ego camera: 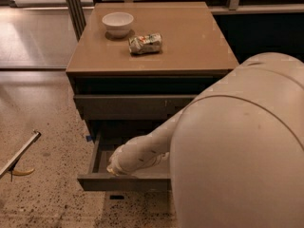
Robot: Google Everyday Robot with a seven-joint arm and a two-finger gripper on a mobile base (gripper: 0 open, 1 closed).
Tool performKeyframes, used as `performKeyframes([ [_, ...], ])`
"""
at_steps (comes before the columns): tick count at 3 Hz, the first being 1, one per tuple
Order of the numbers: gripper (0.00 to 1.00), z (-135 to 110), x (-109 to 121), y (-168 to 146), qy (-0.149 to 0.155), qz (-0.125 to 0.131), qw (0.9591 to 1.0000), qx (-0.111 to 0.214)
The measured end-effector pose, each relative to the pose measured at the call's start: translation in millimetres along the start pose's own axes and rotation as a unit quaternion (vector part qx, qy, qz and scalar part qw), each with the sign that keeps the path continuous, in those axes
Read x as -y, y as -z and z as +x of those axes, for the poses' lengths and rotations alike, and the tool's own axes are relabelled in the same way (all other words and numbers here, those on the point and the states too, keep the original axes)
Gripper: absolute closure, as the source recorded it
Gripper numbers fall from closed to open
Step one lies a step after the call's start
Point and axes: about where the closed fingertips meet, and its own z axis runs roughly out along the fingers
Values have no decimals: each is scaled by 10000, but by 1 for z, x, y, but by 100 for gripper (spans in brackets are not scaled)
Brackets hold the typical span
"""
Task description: Open middle drawer
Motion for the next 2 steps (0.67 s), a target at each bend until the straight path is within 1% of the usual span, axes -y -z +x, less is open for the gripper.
performKeyframes([
  [1,89,9,18,-23,53,-6,10000,31],
  [2,100,27,35,-48,80,-216,9997,86],
])
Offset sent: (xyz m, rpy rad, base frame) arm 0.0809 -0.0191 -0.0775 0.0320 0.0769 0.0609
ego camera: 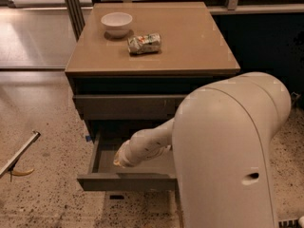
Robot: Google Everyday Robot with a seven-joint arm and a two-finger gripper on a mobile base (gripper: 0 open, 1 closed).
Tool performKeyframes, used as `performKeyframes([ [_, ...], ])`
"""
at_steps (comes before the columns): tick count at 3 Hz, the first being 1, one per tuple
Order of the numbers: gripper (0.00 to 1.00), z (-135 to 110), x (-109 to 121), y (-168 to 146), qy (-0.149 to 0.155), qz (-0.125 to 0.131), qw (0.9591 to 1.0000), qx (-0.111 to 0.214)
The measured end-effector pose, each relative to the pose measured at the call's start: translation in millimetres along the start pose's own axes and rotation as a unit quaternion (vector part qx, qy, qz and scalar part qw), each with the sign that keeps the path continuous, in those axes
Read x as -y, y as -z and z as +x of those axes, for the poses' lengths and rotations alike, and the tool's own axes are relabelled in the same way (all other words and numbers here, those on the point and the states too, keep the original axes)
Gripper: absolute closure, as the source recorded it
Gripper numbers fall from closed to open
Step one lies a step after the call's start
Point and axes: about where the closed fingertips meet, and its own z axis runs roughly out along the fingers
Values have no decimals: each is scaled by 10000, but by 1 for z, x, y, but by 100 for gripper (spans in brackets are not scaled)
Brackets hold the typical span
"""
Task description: Open middle drawer
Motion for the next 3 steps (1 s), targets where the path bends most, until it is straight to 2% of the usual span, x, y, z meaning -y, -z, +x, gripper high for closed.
performKeyframes([
  [1,100,12,17,-8,128,-281,9995,-111],
  [2,100,26,22,-23,138,-786,9963,-323],
  [3,100,44,14,-39,74,-1240,9915,-392],
])
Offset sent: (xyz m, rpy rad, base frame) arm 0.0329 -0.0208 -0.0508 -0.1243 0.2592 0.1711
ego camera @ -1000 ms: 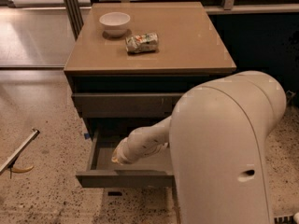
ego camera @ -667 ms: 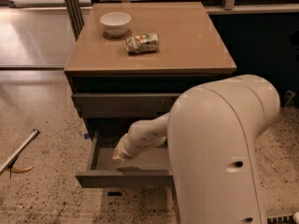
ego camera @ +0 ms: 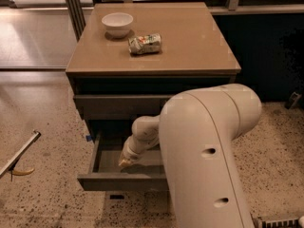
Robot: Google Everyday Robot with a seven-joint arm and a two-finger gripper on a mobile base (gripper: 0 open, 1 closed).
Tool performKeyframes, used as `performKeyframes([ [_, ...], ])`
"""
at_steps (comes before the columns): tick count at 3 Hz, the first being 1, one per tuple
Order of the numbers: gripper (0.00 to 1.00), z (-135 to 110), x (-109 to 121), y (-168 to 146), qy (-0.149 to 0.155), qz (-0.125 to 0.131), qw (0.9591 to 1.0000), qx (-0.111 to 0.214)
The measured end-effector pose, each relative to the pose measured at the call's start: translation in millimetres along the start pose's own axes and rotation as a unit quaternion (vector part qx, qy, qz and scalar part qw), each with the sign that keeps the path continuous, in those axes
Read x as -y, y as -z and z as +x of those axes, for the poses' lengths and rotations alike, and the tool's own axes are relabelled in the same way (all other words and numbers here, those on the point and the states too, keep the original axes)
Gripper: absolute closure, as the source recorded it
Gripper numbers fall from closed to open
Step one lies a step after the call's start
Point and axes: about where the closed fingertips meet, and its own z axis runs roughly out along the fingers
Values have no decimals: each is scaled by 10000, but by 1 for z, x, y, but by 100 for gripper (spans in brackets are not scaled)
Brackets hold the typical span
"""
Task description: Open middle drawer
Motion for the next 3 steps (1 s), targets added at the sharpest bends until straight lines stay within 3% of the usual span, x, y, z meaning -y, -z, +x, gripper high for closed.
performKeyframes([
  [1,81,17,-10,-18,-85,-280,9996,61],
  [3,35,26,-21,-23,-164,-362,9991,125],
])
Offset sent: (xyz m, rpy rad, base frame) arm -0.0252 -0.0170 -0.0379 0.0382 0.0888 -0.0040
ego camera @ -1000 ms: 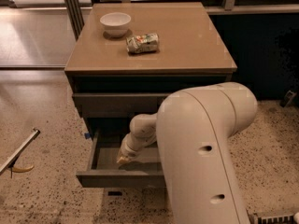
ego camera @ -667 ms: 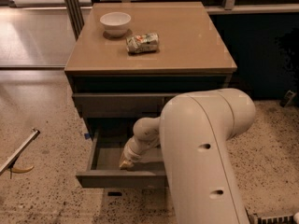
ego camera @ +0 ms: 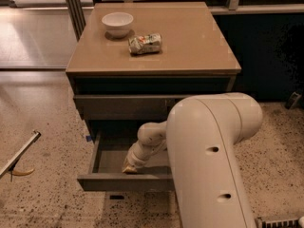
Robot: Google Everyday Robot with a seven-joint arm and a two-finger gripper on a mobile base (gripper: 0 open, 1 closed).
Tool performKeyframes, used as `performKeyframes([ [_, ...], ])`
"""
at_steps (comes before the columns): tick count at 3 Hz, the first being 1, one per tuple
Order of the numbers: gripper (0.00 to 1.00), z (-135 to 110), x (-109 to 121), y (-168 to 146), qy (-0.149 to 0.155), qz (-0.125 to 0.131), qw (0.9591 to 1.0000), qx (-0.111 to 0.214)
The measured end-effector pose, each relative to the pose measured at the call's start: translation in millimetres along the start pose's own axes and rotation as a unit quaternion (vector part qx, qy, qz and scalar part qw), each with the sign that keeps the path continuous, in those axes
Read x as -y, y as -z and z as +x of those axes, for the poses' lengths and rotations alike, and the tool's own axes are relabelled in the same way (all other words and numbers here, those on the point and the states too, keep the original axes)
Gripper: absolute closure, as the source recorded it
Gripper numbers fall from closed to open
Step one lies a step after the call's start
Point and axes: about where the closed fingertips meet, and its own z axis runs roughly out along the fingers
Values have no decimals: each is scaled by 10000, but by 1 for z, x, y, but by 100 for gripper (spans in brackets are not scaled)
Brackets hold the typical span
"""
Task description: Open middle drawer
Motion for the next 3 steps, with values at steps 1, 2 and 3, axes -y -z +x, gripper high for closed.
performKeyframes([
  [1,12,0,-4,3,-10,0,10000,-2],
  [2,0,-7,-6,10,-24,108,9999,13],
  [3,0,-7,-6,10,-24,108,9999,13],
])
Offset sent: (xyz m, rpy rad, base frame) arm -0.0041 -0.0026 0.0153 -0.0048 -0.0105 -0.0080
